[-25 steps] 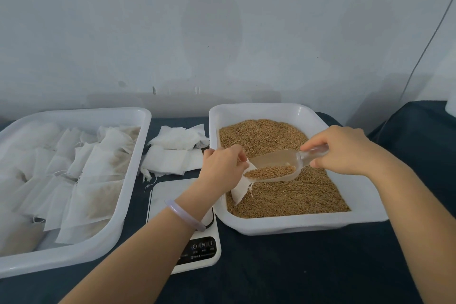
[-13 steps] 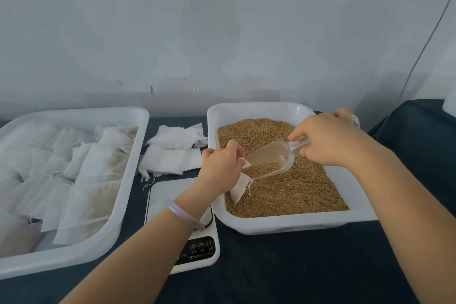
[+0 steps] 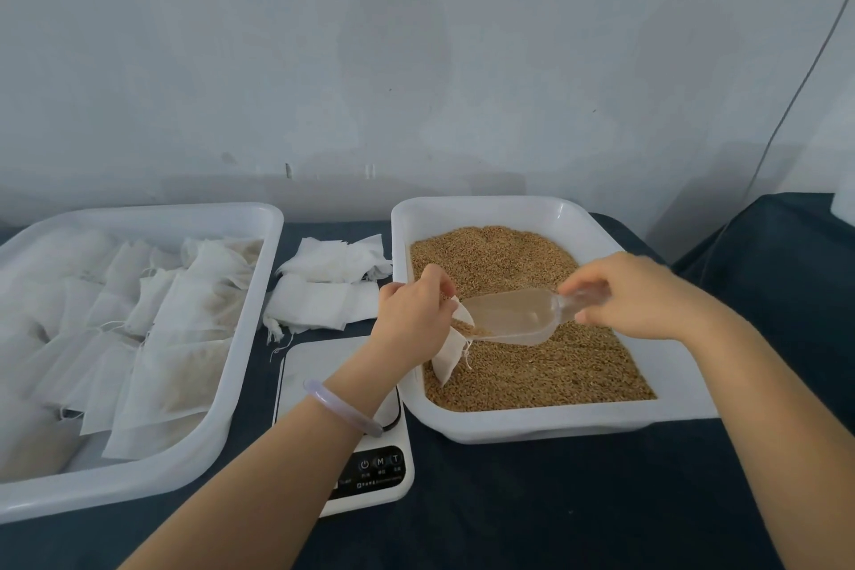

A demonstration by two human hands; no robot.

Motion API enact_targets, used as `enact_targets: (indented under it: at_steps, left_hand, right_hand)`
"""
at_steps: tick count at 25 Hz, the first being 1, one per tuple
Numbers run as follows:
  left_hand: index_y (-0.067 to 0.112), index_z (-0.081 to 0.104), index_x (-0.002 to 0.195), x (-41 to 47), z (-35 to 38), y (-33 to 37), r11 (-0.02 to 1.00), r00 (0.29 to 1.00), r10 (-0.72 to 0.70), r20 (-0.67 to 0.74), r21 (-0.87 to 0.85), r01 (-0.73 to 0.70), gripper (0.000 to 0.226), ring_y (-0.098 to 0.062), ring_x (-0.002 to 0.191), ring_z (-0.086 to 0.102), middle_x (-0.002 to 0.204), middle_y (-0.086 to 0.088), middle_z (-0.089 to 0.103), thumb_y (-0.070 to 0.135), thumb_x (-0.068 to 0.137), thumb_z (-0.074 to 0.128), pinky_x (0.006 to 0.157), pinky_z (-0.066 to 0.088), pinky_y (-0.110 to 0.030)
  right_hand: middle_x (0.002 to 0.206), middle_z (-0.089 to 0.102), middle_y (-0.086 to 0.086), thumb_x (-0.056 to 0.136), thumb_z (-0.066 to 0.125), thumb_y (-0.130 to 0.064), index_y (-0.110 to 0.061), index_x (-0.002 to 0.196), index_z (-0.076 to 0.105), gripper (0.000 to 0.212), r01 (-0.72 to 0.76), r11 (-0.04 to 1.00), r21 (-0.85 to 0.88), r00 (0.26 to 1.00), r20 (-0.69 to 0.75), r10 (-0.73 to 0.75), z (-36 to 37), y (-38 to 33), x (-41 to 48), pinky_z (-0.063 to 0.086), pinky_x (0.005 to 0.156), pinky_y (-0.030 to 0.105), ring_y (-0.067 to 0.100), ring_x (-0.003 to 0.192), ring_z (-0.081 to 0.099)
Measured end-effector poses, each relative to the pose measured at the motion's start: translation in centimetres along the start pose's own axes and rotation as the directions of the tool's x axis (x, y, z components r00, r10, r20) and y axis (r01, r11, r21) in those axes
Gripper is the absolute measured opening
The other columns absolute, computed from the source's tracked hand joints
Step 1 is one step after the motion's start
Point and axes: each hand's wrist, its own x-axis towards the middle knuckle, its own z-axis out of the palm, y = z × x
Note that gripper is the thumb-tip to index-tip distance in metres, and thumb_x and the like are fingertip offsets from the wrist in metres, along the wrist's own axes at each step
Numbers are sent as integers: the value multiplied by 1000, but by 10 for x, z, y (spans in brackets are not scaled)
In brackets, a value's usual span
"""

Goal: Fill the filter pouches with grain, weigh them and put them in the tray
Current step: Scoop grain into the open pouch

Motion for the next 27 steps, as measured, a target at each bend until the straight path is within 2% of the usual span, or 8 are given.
enact_targets:
  at_steps: [6, 12, 15, 17, 19, 22, 25, 27]
  left_hand:
    - [20, 42, 97, -1, -6, -3, 983, 998, -57, 10, -172, 58, 4, -25, 84, 63, 72, 3, 57, 16, 97, 44, 83, 45, -38]
    - [26, 44, 84, 4, -28, -6, 909, 996, -45, 71, -412, 70, 19, 3, 50, 53, 61, 7, 57, 12, 95, 51, 51, 37, -14]
    - [21, 48, 85, 6, -54, -10, 798, 994, 61, 92, -603, 7, 19, -3, 57, 51, 64, 7, 59, 6, 94, 53, 60, 40, -12]
    - [21, 49, 84, 6, -75, -13, 739, 977, 167, 132, -673, -36, 16, -9, 65, 48, 67, 8, 56, 8, 92, 55, 66, 39, -18]
    - [19, 50, 85, 6, -92, -14, 703, 949, 249, 193, -710, -40, 8, -18, 72, 42, 70, 2, 51, 13, 86, 55, 69, 35, -25]
    - [15, 48, 87, 1, -112, -13, 708, 914, 304, 269, -706, -28, 7, -19, 70, 45, 70, 1, 54, 12, 85, 54, 68, 37, -27]
    - [15, 51, 90, -8, -125, -24, 796, 947, 217, 237, -605, -30, 11, -8, 61, 48, 62, 10, 55, 5, 93, 53, 64, 39, -21]
    - [18, 57, 93, -18, -130, -39, 844, 990, 57, 126, -537, 20, 9, -7, 68, 55, 67, 12, 61, 19, 98, 49, 76, 44, -20]
  right_hand:
    - [119, 61, -9, 79, 72, -10, -33, 100, 59, 34, -66, 936, 345, 995, 94, 36, 31, 34, 6, 42, 101, 37, 12, 114, 55]
    - [120, 60, 0, 78, 72, -13, -21, 113, 58, 38, -149, 988, 39, 985, 97, 145, 48, 23, 27, 48, 86, 28, 15, 98, 57]
    - [128, 57, 0, 79, 72, -22, -18, 124, 55, 49, -95, 994, -52, 991, 93, 100, 53, 1, 28, 47, 92, 29, 16, 106, 57]
    - [129, 56, -12, 73, 73, -43, -25, 129, 52, 62, 53, 967, 248, 999, -3, -54, 45, -22, 26, 43, 100, 31, 9, 115, 54]
    - [117, 63, -20, 73, 72, -44, -32, 121, 57, 51, 245, 739, 627, 963, -74, -257, 35, -54, 24, 47, 95, 28, 0, 109, 58]
    - [107, 70, -4, 82, 68, -5, -19, 110, 65, 32, 283, 489, 825, 870, -6, -493, 38, -98, 26, 52, 85, 25, 10, 102, 64]
    - [95, 72, 4, 80, 70, -7, -17, 93, 72, 17, 299, 567, 768, 860, 41, -509, 54, -133, 30, 53, 83, 29, 18, 94, 67]
    - [86, 71, 7, 82, 70, -14, -8, 88, 72, 8, 371, 668, 645, 879, -12, -477, 69, -148, 35, 51, 74, 29, 17, 80, 66]
